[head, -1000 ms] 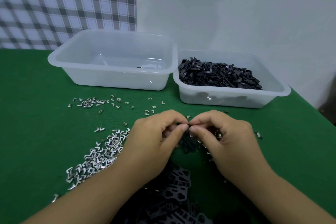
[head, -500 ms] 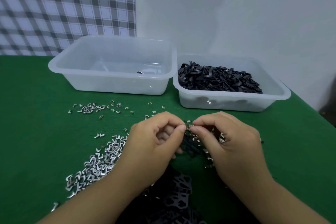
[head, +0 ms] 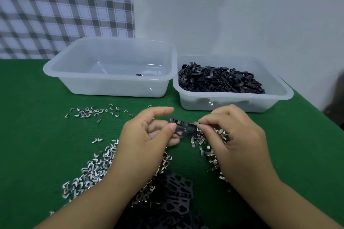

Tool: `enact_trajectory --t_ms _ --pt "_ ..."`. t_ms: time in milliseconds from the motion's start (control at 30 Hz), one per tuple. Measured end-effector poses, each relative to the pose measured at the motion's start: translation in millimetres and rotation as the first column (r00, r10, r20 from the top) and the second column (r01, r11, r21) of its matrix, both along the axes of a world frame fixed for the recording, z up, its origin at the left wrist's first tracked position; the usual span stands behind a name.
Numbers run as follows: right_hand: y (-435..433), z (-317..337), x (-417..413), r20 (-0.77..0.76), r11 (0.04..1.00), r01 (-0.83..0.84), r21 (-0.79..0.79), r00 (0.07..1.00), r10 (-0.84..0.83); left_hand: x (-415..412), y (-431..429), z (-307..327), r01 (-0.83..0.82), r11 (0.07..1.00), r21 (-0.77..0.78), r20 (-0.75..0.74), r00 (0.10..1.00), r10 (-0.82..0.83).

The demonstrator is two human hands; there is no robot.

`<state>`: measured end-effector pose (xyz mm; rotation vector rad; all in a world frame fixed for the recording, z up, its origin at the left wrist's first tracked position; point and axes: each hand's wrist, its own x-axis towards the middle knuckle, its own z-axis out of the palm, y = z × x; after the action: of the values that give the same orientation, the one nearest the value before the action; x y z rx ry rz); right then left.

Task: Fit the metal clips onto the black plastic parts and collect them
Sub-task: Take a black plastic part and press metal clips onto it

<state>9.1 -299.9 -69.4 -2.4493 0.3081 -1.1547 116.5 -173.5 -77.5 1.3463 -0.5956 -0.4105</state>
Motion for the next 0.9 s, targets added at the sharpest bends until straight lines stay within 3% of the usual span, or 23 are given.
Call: enact_trajectory --t_ms 167,433,900 --pt "0.5 -0.9 0.6 -0.042 0.996 0.024 -0.081 0.999 -0.027 -1.8 -0.8 0.6 0.001 1.000 -0.016 -0.018 1.000 -0.001" --pt "2.7 -0.4 1.2 -0.069 0.997 0.016 -0.070 0.997 -0.020 -3.4 -0.9 1.4 0.032 0.999 -0.006 -0.014 0.999 -0.032" --pt "3.8 3.0 2.8 -0.158 0.960 -0.037 0.276 0.984 0.083 -2.9 1.7 3.9 0.094 0.995 0.036 -0.005 0.996 -0.094"
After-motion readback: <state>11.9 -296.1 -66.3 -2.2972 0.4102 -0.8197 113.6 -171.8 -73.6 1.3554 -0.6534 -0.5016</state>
